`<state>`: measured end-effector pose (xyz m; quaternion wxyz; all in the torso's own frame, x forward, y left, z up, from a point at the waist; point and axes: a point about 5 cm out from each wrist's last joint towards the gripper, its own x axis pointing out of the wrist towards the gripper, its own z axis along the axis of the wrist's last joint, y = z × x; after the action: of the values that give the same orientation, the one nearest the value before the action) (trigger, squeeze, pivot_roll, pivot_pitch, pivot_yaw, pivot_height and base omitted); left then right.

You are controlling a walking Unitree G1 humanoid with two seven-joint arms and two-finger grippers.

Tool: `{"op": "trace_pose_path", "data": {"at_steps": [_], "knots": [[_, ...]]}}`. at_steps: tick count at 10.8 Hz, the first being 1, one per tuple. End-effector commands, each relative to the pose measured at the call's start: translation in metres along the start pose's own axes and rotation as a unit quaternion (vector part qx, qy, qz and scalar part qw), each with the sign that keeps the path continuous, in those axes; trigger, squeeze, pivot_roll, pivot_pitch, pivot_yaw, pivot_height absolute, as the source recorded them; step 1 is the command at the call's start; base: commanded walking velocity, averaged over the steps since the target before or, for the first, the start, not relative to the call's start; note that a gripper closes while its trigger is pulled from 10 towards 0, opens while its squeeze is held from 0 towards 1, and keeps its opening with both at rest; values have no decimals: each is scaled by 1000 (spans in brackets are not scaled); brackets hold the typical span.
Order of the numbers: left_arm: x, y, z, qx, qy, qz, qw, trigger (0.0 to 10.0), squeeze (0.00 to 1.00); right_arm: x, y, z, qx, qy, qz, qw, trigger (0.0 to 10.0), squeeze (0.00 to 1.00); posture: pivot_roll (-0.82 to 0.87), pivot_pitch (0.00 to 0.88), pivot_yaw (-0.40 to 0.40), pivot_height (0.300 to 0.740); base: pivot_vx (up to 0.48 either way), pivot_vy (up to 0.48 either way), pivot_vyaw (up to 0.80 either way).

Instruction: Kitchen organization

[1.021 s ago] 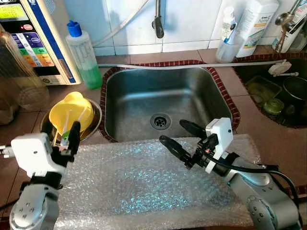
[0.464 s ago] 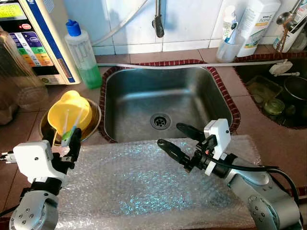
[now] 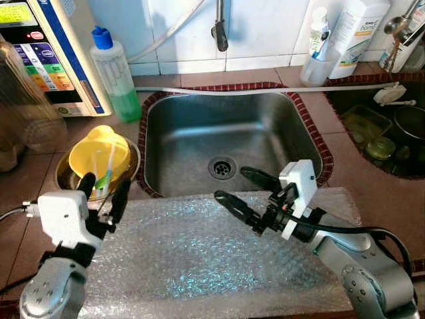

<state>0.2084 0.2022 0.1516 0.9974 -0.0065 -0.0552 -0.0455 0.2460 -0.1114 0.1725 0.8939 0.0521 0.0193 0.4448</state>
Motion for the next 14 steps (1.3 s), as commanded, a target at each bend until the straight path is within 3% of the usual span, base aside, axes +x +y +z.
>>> {"op": "trace_pose_path", "data": {"at_steps": [1,3,4,8,9,10,11,12,14], "knots": [[-1,3,-2,-3,0,4,1000,10000,0,1,1,2,0,0,9,1000,10000,0,-69,172,39,740,0,0,0],[1,-2,-3,-9,-4,-3,1000,392,0,1,2,1,2,0,10,1000,10000,0,-69,172,39,740,0,0,0],[3,-3,-4,-8,-4,-10,1000,0,0,2,1,1,2,0,10,1000,10000,0,-75,167,42,740,0,0,0],[3,-4,-8,-6,-1,-18,1000,0,0,1,2,0,6,3,12,1000,10000,0,-81,168,45,740,0,0,0],[3,-4,-9,3,7,-14,1000,8902,0,0,2,0,6,4,12,1000,10000,0,-82,168,41,740,0,0,0],[4,-4,-8,7,3,-15,1000,10000,0,0,2,0,5,4,13,1000,10000,0,-82,168,41,740,0,0,0],[6,-4,-6,9,-8,-18,1000,4588,0,1,2,0,4,4,13,1000,10000,0,-82,164,39,740,0,0,0],[6,-4,-5,13,-14,-18,1000,0,0,2,1,1,2,3,13,1000,10000,0,-82,164,39,740,0,0,0],[8,1,-2,34,-20,2,999,0,0,2,0,1,0,2,12,1000,10000,0,-82,160,37,740,0,0,0]]}}
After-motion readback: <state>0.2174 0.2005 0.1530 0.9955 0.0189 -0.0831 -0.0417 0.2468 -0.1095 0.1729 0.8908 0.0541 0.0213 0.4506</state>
